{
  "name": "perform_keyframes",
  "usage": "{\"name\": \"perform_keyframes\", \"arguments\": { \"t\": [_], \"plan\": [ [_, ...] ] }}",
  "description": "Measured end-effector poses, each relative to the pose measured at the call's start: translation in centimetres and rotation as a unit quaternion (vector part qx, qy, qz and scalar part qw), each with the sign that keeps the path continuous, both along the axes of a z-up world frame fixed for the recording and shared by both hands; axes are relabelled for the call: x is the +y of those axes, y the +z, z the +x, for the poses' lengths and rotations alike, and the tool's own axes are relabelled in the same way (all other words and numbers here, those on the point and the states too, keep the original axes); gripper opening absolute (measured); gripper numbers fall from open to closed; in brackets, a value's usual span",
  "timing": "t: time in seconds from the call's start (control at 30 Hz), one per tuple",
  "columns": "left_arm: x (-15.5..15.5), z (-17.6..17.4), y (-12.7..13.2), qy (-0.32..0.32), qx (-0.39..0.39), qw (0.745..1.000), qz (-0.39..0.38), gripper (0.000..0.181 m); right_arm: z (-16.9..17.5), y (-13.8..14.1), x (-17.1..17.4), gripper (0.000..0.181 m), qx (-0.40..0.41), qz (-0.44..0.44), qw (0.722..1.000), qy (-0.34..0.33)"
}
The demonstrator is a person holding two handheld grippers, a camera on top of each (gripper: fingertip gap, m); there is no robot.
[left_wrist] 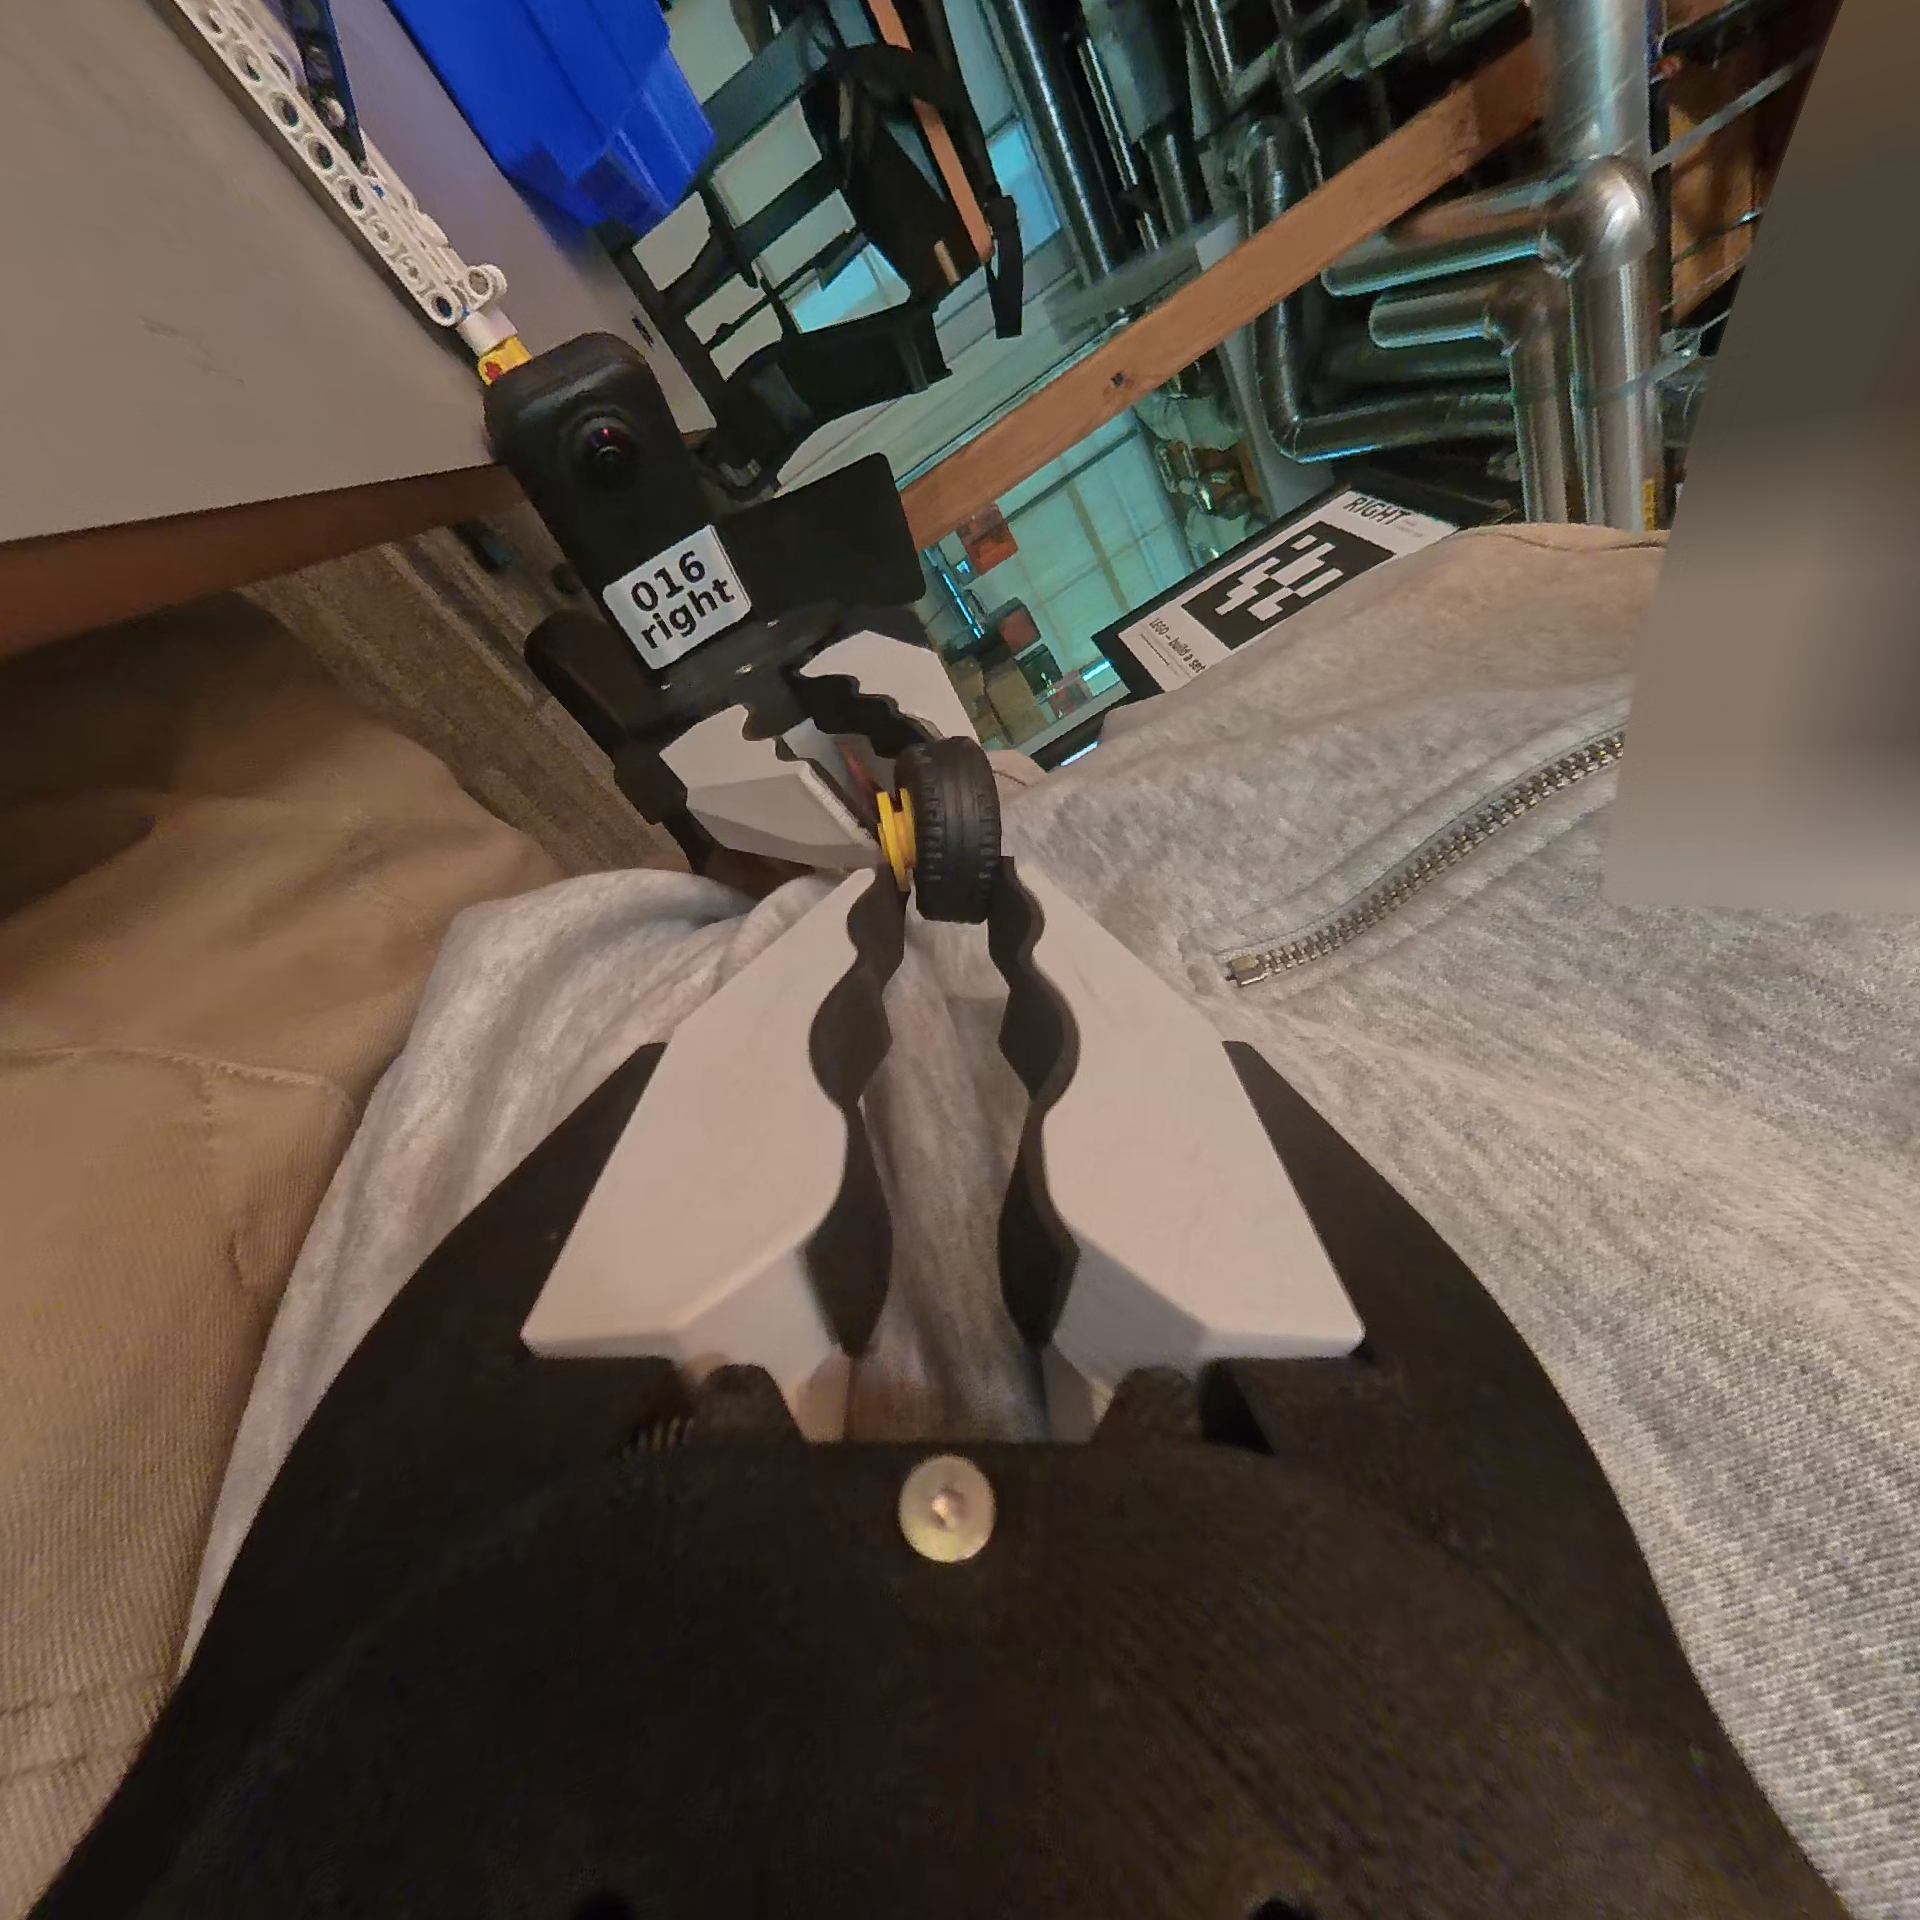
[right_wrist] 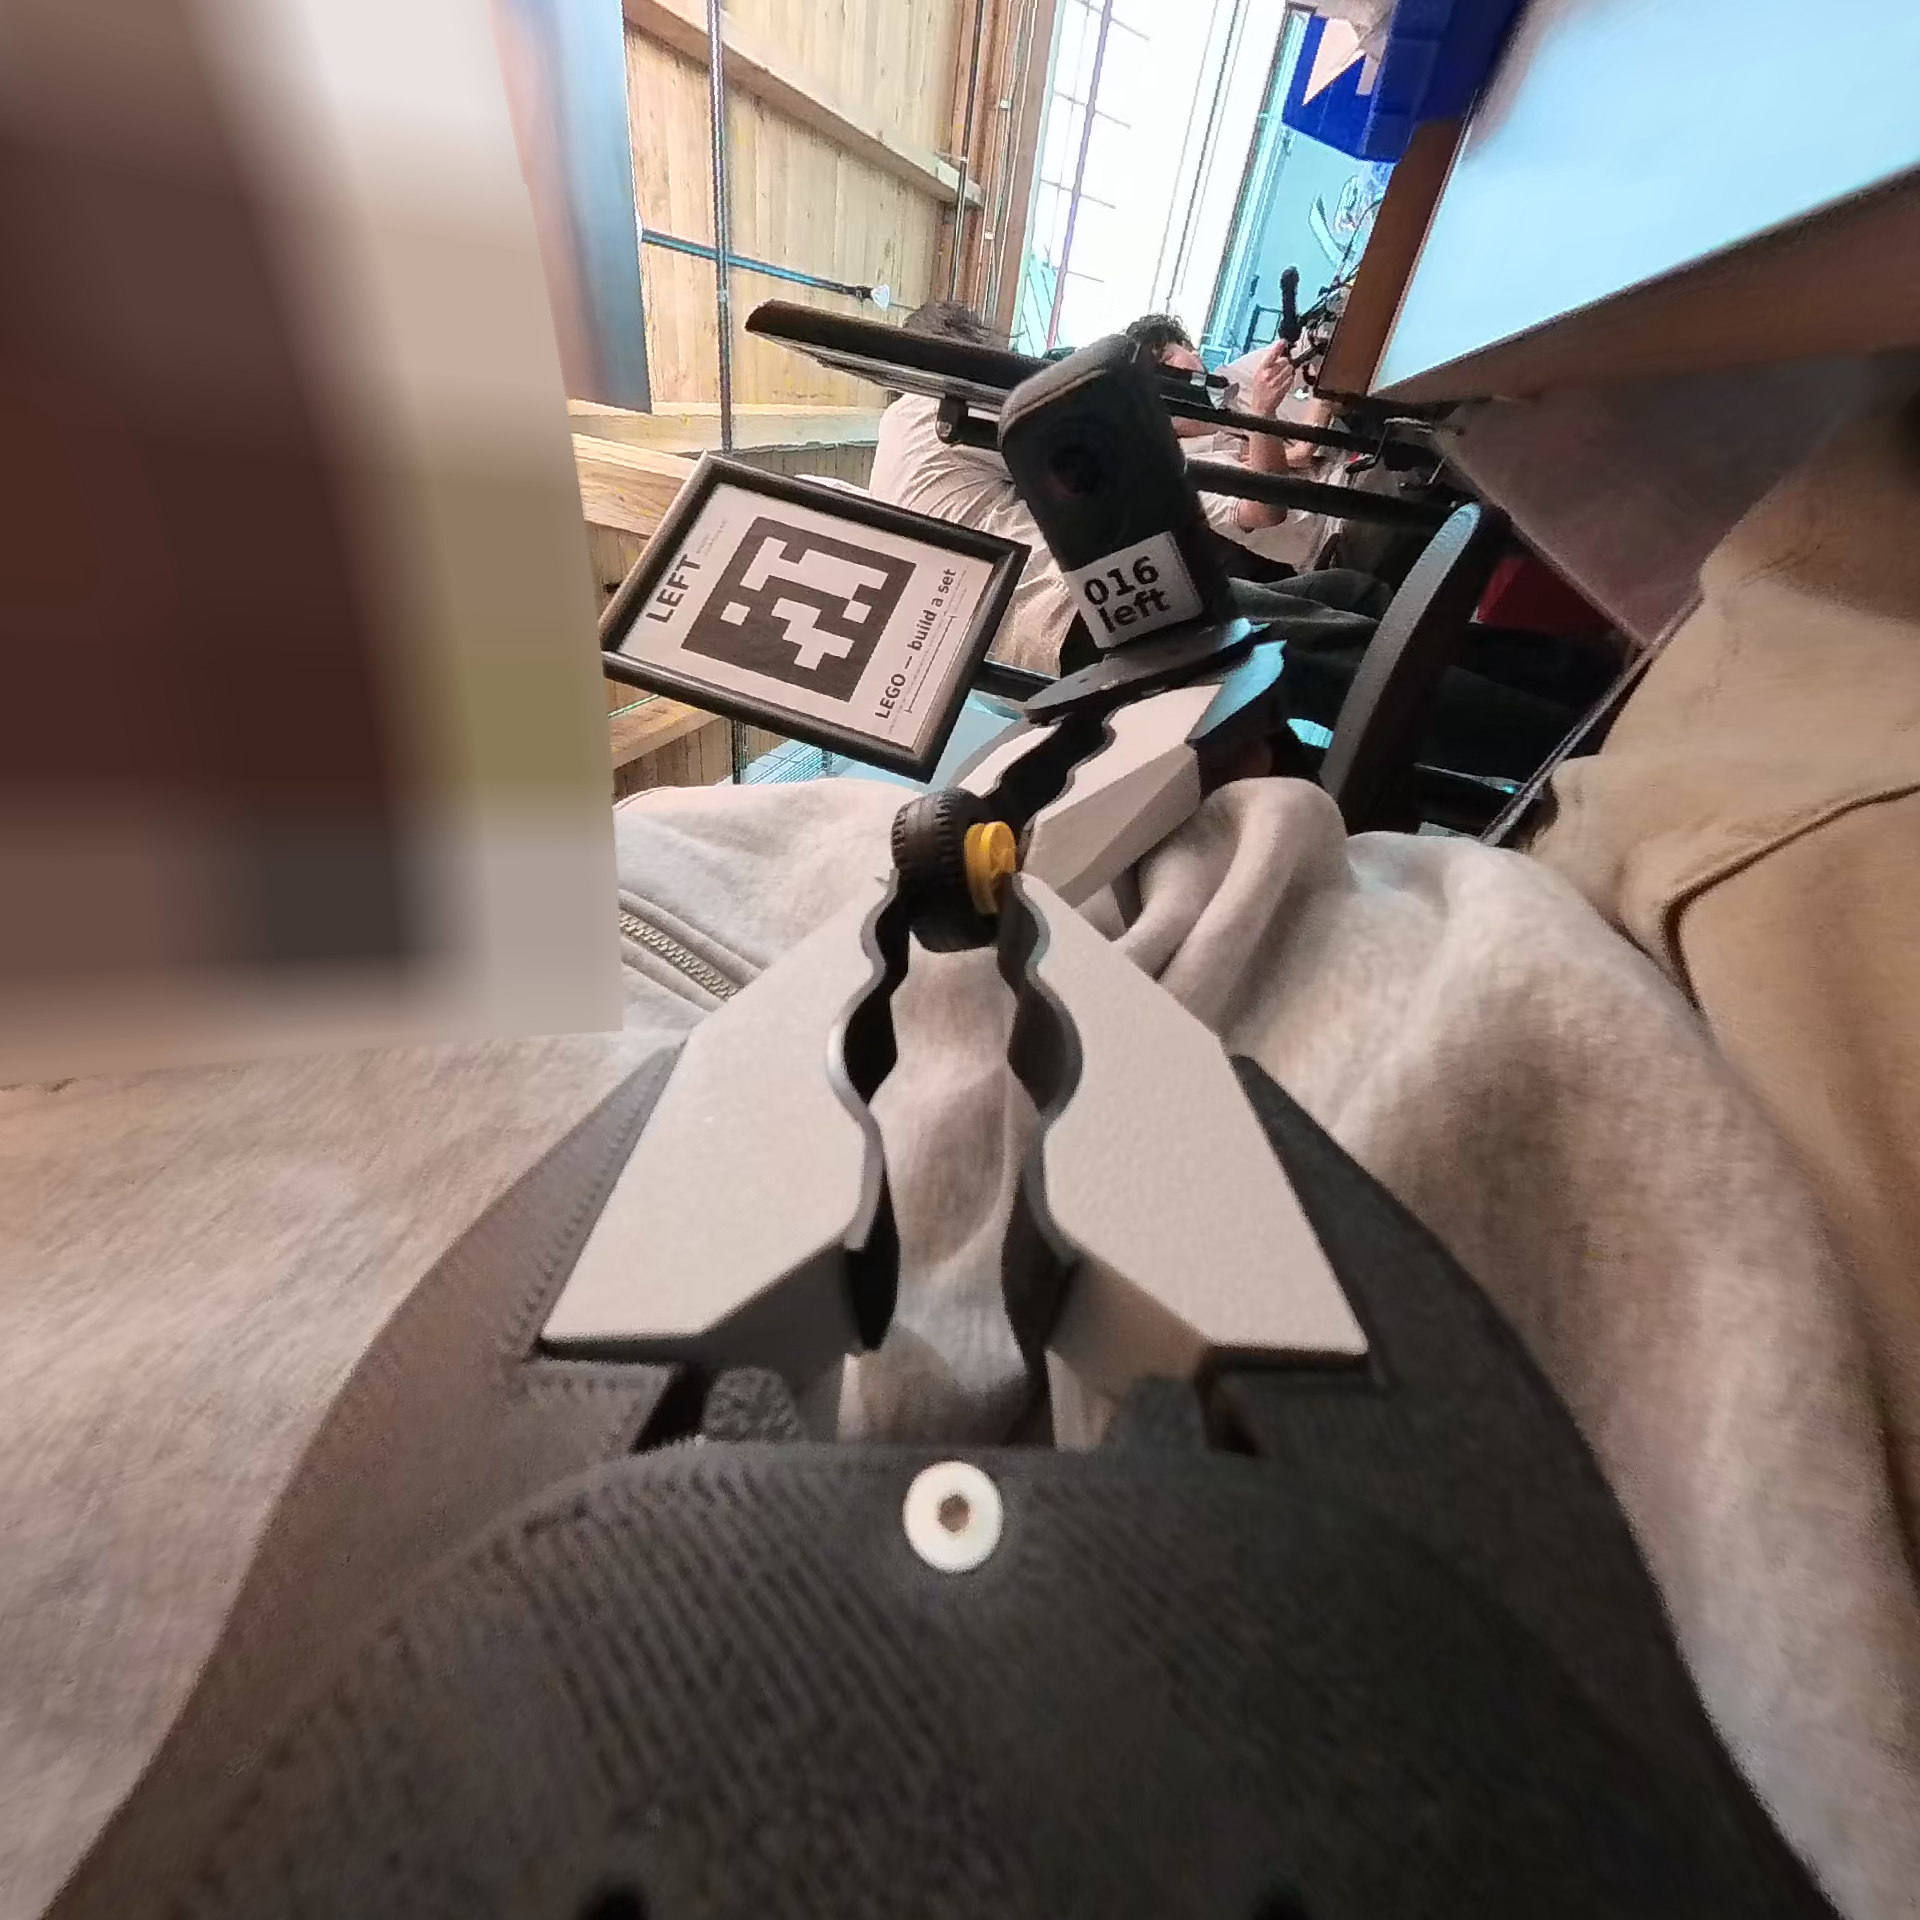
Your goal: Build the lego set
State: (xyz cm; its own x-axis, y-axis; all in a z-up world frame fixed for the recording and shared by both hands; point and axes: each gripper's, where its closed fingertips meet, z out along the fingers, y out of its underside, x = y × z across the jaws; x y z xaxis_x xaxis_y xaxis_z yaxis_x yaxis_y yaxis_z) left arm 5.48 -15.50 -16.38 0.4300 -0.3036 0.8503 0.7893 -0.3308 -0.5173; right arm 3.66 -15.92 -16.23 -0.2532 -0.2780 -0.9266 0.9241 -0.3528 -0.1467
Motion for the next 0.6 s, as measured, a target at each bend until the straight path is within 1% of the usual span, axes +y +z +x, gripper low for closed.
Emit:
{"name": "perform_keyframes", "arguments": {
  "t": [0.43, 0.53, 0.6],
  "plan": [
    [-0.29, 0.03, 0.71, -0.005, -0.009, 0.999, 0.034, 0.013, 0.15, 0.54, -0.07, 0.010, 0.008, -0.020, 1.000, 0.006],
    [-0.32, 0.03, 0.61, -0.004, -0.004, 0.999, 0.032, 0.014, 0.11, 0.49, -0.10, 0.010, 0.011, -0.012, 1.000, 0.005],
    [-0.38, 0.00, 0.56, -0.009, -0.003, 1.000, 0.030, 0.015, 0.12, 0.52, -0.20, 0.011, 0.023, 0.008, 1.000, 0.002]
  ]
}}
